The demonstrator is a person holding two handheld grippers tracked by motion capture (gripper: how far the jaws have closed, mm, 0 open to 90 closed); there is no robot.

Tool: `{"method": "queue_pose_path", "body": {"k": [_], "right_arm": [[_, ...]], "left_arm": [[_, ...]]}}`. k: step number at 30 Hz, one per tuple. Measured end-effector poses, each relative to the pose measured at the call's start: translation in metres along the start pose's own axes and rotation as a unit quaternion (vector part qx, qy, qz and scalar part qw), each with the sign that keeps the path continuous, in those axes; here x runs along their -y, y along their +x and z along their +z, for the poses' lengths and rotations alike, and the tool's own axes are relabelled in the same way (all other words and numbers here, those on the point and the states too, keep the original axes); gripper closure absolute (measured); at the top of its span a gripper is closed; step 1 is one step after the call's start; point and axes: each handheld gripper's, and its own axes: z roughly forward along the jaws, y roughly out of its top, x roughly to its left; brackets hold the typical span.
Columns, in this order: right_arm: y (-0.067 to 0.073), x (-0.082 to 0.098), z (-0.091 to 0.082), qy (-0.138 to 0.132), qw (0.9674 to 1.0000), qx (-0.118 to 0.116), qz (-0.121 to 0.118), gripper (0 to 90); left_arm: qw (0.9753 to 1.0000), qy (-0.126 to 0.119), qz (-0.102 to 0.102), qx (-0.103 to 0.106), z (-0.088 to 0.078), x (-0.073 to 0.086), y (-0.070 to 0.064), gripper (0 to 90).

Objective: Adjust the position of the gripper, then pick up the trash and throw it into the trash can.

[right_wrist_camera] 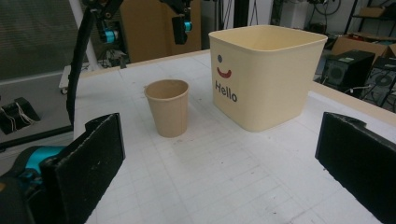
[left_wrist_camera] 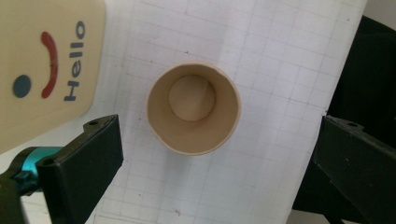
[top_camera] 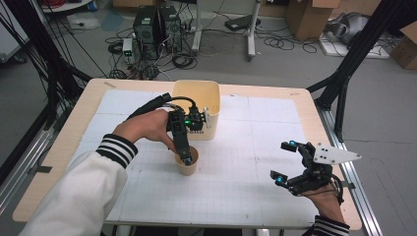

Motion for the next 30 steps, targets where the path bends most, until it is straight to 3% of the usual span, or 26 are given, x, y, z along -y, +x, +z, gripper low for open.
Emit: {"method": "queue_pose_path", "body": {"k": [11, 30], "right_arm": [[0.0, 0.0008, 0.0025, 0.004, 1.0, 0.002, -0.001, 0.2], [0.0004, 0.001, 0.002, 0.005, 1.0, 0.0, 0.001, 0.2]], "left_arm": [[0.9998, 0.001, -0.02, -0.006, 0.0011, 0.0016, 0.0104, 1.8], [0.9998, 0.0, -0.013, -0.016, 0.0011, 0.0013, 0.0069, 1.8]]}}
